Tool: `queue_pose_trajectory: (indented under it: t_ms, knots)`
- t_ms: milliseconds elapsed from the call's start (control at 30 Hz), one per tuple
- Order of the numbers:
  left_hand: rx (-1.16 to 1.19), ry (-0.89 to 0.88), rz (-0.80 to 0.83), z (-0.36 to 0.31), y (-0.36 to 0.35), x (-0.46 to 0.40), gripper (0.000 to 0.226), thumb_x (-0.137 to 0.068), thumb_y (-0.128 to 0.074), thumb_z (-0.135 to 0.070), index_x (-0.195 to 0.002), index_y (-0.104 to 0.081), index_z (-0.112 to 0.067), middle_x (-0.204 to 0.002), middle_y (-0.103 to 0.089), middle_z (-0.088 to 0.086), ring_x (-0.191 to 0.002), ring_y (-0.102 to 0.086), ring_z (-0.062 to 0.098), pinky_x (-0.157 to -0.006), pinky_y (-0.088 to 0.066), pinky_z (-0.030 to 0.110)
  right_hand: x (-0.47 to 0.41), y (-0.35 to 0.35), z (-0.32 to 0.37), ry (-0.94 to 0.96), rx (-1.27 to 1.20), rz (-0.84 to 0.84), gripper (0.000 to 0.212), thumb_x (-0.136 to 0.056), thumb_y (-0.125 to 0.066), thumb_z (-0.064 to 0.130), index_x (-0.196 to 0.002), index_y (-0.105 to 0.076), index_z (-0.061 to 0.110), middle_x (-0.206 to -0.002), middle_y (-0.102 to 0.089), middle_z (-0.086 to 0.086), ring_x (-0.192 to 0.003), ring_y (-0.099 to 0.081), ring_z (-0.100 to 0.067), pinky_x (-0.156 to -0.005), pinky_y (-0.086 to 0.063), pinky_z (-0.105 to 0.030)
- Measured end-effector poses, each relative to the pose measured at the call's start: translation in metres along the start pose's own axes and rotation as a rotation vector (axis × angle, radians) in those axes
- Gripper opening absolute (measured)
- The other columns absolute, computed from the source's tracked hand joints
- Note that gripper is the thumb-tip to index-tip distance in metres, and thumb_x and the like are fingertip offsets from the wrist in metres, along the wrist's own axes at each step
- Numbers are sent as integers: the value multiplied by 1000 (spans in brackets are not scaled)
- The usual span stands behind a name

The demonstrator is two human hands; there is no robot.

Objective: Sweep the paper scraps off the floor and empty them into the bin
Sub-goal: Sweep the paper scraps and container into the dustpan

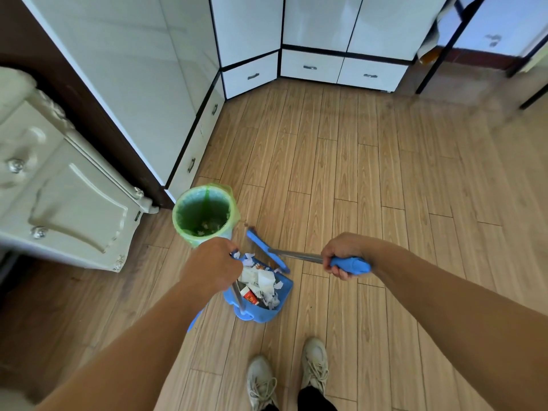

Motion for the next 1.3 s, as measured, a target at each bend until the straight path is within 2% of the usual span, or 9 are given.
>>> queue_pose_trajectory:
  t_ms: [133,233,367,633,733,900,1100,1200,1300]
  knots:
    - [4,4,2,2,-4,3,37,-79,-47,-3,-109,-67,-12,-84,-65,8,-65,-59,25,-73,-59,45,11,2,11,-7,12,27,15,-90,-45,1,-75,-50,0,-43,-49,-9,-26,-45,-11,-30,-39,-12]
    - [-17,16,9,5,-5,6,45,-78,-47,-5,-118,-65,-17,-85,-62,4,-71,-61,26,-76,-59,43,15,0,23,55,68,-12,16,-88,-44,-2,-73,-50,0,-44,-47,-10,-31,-43,-14,-32,-38,-14]
    - [-28,4,-4,7,-5,10,41,-75,-45,-3,-107,-68,-12,-80,-67,9,-65,-62,27,-69,-59,42,6,-10,27,108,224,-40,12,-84,-46,-4,-74,-53,-3,-58,-48,-16,-44,-44,-20,-42,-38,-26]
    - [-47,-13,8,15,-9,15,28,-75,-46,-5,-94,-61,-19,-83,-66,6,-67,-64,27,-68,-57,40,7,-37,4,-33,140,125,13,-90,-45,1,-78,-49,1,-55,-47,-8,-31,-44,-10,-32,-38,-14]
    - [-28,-18,-3,20,-8,18,26,-73,-46,-4,-92,-62,-10,-79,-67,11,-60,-59,26,-65,-56,40,19,-31,8,-40,92,108,19,-93,-43,4,-74,-48,2,-50,-50,-7,-27,-46,-9,-30,-38,-12]
    - [4,-39,-5,32,-12,30,14,-72,-46,-4,-73,-57,-13,-61,-56,6,-50,-48,19,-54,-46,34,28,-30,11,-9,103,53,20,-92,-42,2,-72,-47,2,-58,-45,-8,-27,-45,-9,-30,-37,-11]
    - [54,-21,-36,50,-16,51,20,-75,-50,-3,-84,-60,-19,-90,-68,12,-69,-65,31,-65,-55,47,27,-36,5,35,187,-17,19,-88,-44,0,-70,-50,1,-55,-45,-11,-33,-43,-12,-33,-38,-15]
    - [53,-7,-48,57,-21,58,18,-75,-51,-4,-84,-63,-14,-88,-68,10,-70,-65,30,-64,-55,48,22,-50,-5,56,195,-30,18,-85,-46,-3,-68,-53,-1,-50,-47,-12,-34,-43,-15,-35,-38,-17]
    - [77,22,-69,65,-28,69,23,-76,-51,-6,-91,-68,-8,-81,-67,8,-58,-58,24,-60,-55,44,27,-74,-23,36,149,39,20,-87,-45,-3,-68,-51,0,-40,-46,-9,-30,-42,-13,-33,-38,-15]
Point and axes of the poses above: each hand's wrist, its own x-axis away from the middle knuckle, its own y-axis out of the back of the hand, z = x × y, the point moved 10 cm from there along -x, towards the middle knuckle
